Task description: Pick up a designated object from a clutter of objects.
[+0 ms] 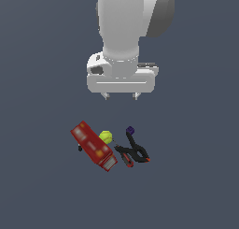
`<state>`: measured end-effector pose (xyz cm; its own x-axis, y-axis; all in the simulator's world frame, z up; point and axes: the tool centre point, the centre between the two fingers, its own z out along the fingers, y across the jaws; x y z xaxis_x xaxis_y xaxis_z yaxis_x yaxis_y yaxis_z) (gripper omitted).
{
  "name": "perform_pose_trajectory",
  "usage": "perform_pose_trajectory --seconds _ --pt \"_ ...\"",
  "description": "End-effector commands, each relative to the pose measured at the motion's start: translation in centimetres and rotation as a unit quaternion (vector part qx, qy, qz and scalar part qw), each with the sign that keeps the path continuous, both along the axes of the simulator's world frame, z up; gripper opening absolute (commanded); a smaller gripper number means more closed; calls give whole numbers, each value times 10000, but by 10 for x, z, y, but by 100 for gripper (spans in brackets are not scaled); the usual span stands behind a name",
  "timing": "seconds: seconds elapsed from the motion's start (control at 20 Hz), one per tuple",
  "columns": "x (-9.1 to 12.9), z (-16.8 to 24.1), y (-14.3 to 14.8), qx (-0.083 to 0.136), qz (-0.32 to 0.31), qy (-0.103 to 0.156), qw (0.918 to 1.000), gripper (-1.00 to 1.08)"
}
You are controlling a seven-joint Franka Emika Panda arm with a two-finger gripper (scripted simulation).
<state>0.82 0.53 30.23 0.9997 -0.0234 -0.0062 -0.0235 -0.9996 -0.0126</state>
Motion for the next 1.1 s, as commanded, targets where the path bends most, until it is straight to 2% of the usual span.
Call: perform_pose_trajectory --seconds 0.0,0.4,0.6,1.05 --pt "0 0 0 0 0 0 10000 100" --pt "10 12 -7 87 -244 -170 9995 100" --pt "10 12 -7 86 -239 -168 9995 100" --pt "18 -19 -17 54 9 -157 9999 100"
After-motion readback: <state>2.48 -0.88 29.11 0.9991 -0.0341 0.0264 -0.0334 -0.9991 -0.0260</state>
